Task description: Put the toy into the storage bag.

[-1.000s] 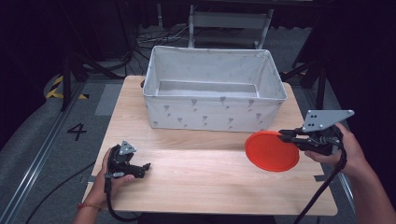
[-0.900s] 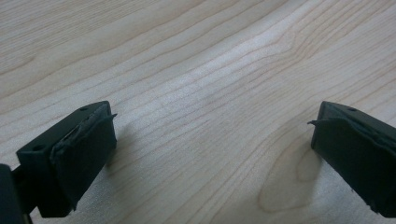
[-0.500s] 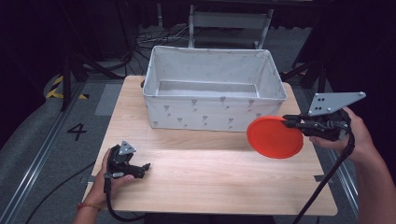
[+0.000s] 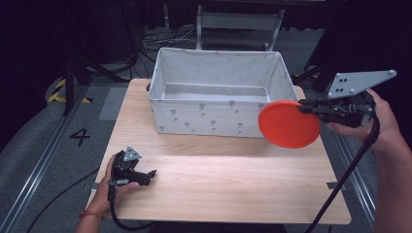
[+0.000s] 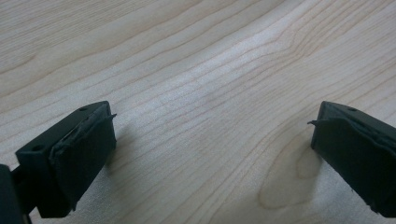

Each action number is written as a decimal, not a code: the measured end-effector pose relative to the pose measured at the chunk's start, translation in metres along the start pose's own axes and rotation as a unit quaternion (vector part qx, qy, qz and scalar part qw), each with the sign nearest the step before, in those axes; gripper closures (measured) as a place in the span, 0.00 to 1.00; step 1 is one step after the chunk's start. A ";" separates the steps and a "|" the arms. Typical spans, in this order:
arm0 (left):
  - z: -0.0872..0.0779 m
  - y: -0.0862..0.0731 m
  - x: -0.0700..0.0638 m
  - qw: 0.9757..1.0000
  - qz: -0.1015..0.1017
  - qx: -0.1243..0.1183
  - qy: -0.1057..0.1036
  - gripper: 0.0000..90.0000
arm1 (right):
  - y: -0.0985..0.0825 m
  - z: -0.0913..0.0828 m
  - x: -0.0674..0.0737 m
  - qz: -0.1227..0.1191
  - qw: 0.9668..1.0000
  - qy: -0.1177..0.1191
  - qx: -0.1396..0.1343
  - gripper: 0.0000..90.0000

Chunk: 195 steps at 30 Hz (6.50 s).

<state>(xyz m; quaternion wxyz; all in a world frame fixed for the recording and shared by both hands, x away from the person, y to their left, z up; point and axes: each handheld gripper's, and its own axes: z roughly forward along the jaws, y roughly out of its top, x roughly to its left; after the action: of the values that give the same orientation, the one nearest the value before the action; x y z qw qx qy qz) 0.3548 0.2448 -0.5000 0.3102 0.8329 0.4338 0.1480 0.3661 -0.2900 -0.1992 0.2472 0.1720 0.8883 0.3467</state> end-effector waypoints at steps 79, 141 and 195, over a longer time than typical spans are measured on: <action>-0.002 -0.002 0.000 1.000 0.003 0.001 -0.002 0.01 | 0.018 0.164 -0.107 -0.050 0.994 0.072 0.070 0.92; -0.002 -0.002 0.000 1.000 0.003 0.001 -0.002 0.01 | 0.005 0.223 -0.088 -0.076 0.955 0.150 0.245 0.88; -0.001 -0.001 0.002 1.000 0.009 0.000 -0.005 0.00 | -0.020 0.115 -0.044 0.108 0.989 -0.094 0.024 0.25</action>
<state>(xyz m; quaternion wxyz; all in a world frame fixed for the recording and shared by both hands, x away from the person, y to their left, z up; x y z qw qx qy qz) 0.3547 0.2470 -0.4998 0.3111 0.8378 0.4242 0.1464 0.4637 -0.2635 -0.2727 0.2864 0.3041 0.8455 0.3326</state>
